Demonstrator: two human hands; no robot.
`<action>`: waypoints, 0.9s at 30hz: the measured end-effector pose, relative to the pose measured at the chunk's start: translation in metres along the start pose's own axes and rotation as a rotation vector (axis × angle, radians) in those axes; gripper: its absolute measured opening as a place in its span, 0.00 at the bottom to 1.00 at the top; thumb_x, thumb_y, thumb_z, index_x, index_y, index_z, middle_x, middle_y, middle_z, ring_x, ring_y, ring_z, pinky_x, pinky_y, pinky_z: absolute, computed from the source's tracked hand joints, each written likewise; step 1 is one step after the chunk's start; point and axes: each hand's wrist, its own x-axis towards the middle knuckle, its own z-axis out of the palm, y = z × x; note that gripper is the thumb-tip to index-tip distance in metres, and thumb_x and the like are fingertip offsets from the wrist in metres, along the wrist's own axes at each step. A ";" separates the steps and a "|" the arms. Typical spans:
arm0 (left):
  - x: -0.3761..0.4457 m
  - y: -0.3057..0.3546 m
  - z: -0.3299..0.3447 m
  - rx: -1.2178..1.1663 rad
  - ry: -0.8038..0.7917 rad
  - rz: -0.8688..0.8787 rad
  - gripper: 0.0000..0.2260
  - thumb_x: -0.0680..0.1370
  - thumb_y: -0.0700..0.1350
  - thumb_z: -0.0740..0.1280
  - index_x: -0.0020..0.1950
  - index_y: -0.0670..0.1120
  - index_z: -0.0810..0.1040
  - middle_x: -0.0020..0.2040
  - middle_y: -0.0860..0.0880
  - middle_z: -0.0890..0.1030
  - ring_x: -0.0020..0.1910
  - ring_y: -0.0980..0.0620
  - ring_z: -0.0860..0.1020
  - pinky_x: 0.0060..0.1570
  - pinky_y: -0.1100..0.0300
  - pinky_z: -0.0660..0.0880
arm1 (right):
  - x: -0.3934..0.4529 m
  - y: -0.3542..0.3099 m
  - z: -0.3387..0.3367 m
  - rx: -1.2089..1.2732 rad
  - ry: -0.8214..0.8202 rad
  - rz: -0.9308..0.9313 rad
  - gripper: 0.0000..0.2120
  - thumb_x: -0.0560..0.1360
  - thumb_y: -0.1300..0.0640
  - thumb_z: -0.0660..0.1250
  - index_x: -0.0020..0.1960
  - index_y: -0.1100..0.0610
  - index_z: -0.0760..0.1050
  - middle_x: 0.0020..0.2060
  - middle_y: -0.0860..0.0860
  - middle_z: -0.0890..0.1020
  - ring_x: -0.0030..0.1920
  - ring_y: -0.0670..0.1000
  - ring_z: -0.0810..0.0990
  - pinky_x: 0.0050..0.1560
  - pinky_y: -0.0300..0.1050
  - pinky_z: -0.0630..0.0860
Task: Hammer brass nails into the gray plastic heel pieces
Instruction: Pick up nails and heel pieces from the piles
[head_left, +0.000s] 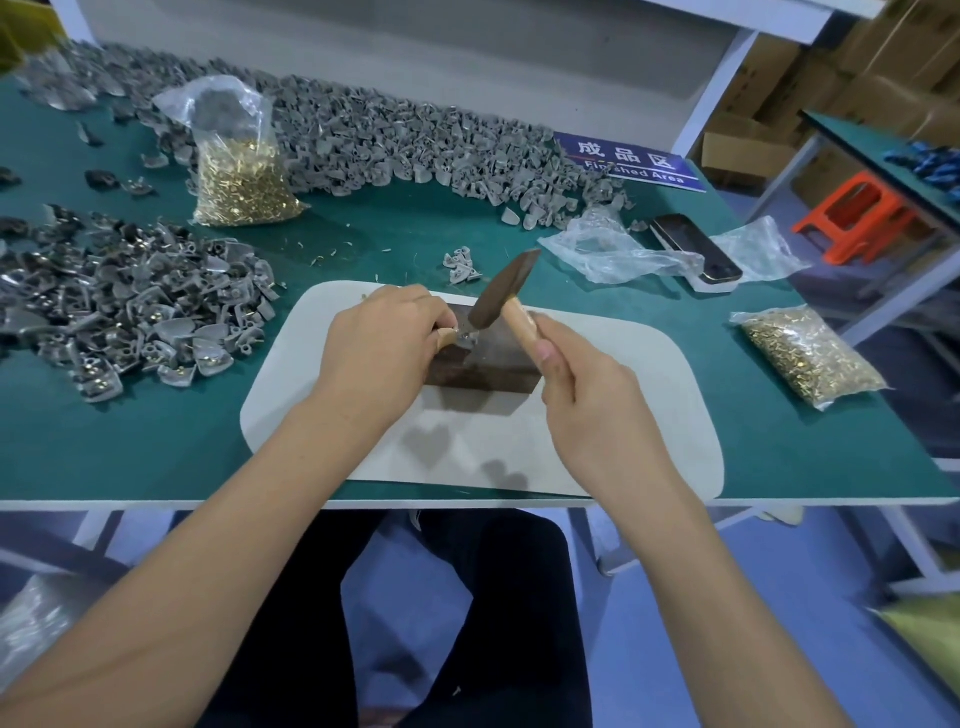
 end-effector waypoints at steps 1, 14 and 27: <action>0.000 0.000 0.001 -0.006 0.002 0.006 0.07 0.83 0.52 0.64 0.53 0.53 0.81 0.54 0.54 0.81 0.58 0.48 0.76 0.50 0.50 0.74 | -0.001 0.000 0.000 0.026 0.049 -0.005 0.17 0.87 0.48 0.52 0.71 0.40 0.73 0.31 0.40 0.73 0.34 0.49 0.72 0.40 0.50 0.72; 0.000 -0.002 0.002 -0.025 0.024 -0.011 0.05 0.82 0.51 0.66 0.52 0.54 0.82 0.52 0.54 0.81 0.57 0.49 0.75 0.49 0.52 0.73 | 0.001 0.000 -0.001 -0.028 -0.064 0.015 0.14 0.87 0.49 0.53 0.66 0.42 0.75 0.30 0.45 0.73 0.35 0.53 0.74 0.39 0.53 0.73; -0.001 -0.001 0.005 -0.065 0.042 -0.029 0.06 0.82 0.51 0.66 0.51 0.54 0.82 0.52 0.55 0.81 0.57 0.49 0.75 0.46 0.53 0.72 | 0.040 0.029 0.010 -0.354 0.033 0.285 0.25 0.82 0.62 0.56 0.75 0.44 0.70 0.56 0.58 0.78 0.55 0.63 0.78 0.47 0.48 0.65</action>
